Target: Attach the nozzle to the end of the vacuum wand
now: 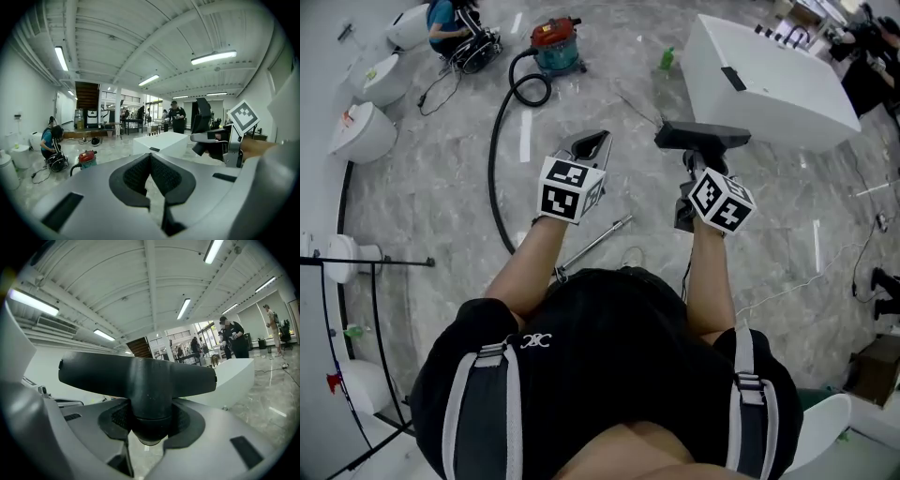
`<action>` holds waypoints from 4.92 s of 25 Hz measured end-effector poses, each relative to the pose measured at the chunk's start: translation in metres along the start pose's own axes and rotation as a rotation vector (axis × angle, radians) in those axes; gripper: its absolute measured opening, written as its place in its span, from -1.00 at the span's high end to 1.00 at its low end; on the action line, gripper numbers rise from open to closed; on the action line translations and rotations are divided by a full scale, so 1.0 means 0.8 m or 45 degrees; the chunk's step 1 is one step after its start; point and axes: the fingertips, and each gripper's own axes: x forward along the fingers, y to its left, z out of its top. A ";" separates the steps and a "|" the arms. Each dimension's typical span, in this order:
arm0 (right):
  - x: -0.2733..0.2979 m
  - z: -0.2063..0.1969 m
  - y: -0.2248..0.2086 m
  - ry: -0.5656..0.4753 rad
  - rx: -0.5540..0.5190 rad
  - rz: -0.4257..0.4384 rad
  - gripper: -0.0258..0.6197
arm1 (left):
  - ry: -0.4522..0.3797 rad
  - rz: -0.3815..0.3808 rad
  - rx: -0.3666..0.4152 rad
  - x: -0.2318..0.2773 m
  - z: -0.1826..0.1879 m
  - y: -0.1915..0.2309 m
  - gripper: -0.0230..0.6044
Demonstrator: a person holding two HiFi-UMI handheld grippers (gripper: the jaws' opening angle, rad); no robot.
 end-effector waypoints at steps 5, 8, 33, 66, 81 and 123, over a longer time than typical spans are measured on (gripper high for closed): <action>0.065 0.010 -0.046 0.083 -0.001 0.098 0.41 | 0.078 0.064 -0.032 0.078 -0.007 -0.010 0.90; 0.096 -0.003 -0.065 0.150 0.019 0.141 0.41 | 0.122 0.096 -0.057 0.104 -0.024 -0.007 0.90; 0.278 -0.573 -0.239 0.821 0.409 0.065 0.41 | 0.873 -0.225 0.070 0.328 -0.762 0.006 0.53; 0.398 -0.934 -0.382 1.023 0.482 0.047 0.41 | 1.470 -0.501 0.151 0.403 -1.290 -0.058 0.40; 0.414 -0.825 -0.359 0.902 0.743 0.066 0.41 | 1.106 -0.544 0.050 0.407 -1.028 -0.060 0.40; 0.354 -0.828 -0.243 1.069 0.506 0.057 0.41 | 1.015 -0.656 -0.044 0.343 -0.994 -0.089 0.41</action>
